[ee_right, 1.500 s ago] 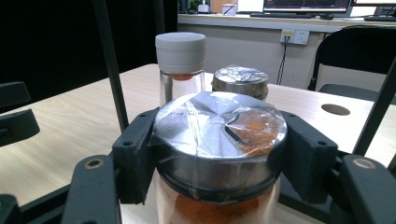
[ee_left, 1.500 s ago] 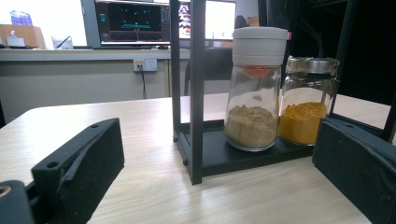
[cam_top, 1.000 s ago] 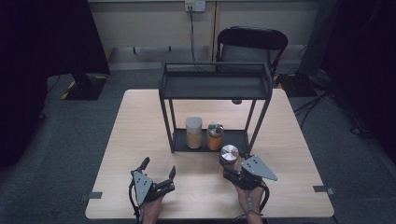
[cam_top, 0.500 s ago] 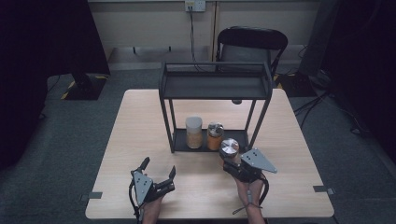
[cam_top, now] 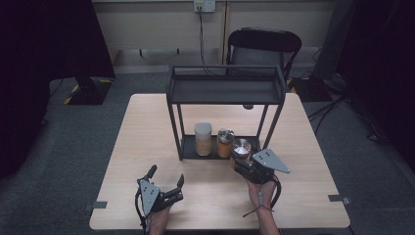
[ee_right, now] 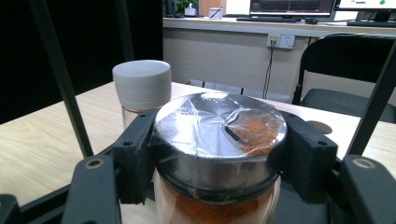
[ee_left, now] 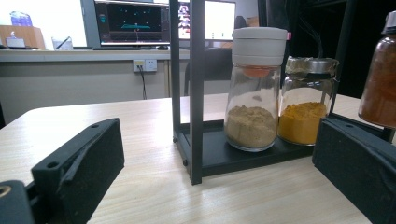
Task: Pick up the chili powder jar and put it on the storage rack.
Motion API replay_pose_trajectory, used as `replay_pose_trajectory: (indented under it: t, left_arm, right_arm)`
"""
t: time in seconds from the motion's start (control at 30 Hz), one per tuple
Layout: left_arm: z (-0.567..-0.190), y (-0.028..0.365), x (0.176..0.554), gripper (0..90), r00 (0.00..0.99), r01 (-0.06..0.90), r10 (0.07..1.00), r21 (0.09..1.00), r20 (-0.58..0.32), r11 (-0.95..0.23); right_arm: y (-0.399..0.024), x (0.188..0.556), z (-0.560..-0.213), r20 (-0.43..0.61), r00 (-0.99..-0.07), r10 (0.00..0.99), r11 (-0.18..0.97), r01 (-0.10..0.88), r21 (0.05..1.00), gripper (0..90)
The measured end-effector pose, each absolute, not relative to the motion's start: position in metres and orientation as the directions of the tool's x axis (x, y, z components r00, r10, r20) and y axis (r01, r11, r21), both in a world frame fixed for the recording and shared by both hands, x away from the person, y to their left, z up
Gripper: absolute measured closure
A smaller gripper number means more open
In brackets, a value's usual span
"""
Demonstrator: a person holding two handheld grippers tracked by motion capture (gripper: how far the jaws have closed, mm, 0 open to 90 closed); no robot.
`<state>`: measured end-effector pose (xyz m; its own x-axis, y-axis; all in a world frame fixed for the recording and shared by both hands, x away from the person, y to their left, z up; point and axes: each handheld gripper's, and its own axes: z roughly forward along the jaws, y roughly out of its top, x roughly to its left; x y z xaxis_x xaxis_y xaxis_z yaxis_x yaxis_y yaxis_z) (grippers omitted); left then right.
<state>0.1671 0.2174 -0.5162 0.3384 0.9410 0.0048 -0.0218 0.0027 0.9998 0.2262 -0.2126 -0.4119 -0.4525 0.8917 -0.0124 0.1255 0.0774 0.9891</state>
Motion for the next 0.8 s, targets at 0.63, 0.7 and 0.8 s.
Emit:
replay_pose_trajectory:
  t: [0.63,0.7,0.8]
  left_arm:
    - [-0.516,0.217,0.167,1.6,0.337,-0.022,0.941,1.0,0.005,0.002]
    - [-0.516,0.217,0.167,1.6,0.338,-0.022,0.941,1.0,0.006,0.002]
    - [-0.516,0.217,0.167,1.6,0.338,-0.022,0.941,1.0,0.005,0.002]
  right_arm:
    - [-0.204,0.243,-0.417,-0.025,-0.382,0.924,0.084,0.14,0.987,34.8]
    - [-0.203,0.245,-0.419,-0.021,-0.374,0.927,0.08,0.145,0.986,34.8]
    - [-0.202,0.246,-0.419,-0.022,-0.369,0.929,0.083,0.151,0.985,34.8]
